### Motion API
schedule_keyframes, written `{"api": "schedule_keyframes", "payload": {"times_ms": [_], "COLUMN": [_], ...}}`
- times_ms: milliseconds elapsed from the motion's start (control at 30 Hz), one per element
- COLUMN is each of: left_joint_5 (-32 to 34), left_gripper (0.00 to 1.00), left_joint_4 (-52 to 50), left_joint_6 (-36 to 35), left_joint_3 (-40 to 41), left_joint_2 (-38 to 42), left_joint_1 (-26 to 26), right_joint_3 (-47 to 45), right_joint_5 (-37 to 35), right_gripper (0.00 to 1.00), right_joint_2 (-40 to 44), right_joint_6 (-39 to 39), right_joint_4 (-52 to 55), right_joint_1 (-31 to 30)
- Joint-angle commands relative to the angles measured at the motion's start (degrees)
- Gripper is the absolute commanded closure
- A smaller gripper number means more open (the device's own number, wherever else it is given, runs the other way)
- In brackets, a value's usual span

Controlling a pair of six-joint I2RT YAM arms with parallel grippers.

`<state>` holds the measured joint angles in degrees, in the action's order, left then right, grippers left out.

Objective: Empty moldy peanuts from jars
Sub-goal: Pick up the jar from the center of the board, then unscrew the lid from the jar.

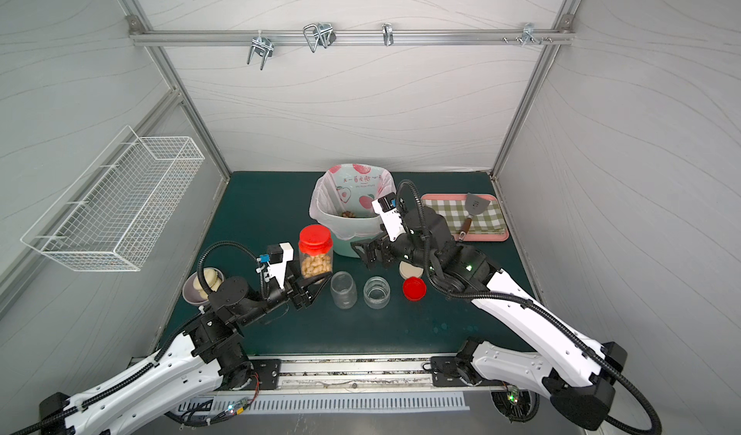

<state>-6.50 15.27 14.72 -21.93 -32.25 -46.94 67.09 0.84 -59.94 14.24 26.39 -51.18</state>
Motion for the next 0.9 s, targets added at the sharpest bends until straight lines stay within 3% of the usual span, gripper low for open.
{"api": "schedule_keyframes", "payload": {"times_ms": [0, 233, 467, 600, 867], "left_joint_5": [2.1, 1.9, 1.8, 4.4, 4.5], "left_gripper": [0.70, 0.69, 0.70, 0.73, 0.74], "left_joint_4": [2.1, 2.5, 4.6, 5.6, 7.0], "left_joint_6": [-1.5, -2.1, -1.2, 0.3, 0.6], "left_joint_3": [-0.9, -0.3, -0.8, -0.7, -0.3], "left_joint_2": [0.3, -0.5, -4.6, -6.6, -7.4], "left_joint_1": [0.1, 0.0, 0.0, 0.0, 0.0], "right_joint_3": [-0.3, -6.2, -6.6, -6.1, -4.4], "right_joint_5": [-0.3, -0.3, 4.0, -2.4, -5.6], "right_gripper": [0.01, 0.01, 0.01, 0.01, 0.01], "right_joint_2": [-0.2, 4.1, 4.5, 3.1, -0.2], "right_joint_6": [1.9, 4.4, 6.0, 4.6, 5.6], "right_joint_4": [-1.6, -6.8, -10.3, -11.9, -16.1], "right_joint_1": [-0.2, -0.7, -2.2, -7.4, -11.6]}}
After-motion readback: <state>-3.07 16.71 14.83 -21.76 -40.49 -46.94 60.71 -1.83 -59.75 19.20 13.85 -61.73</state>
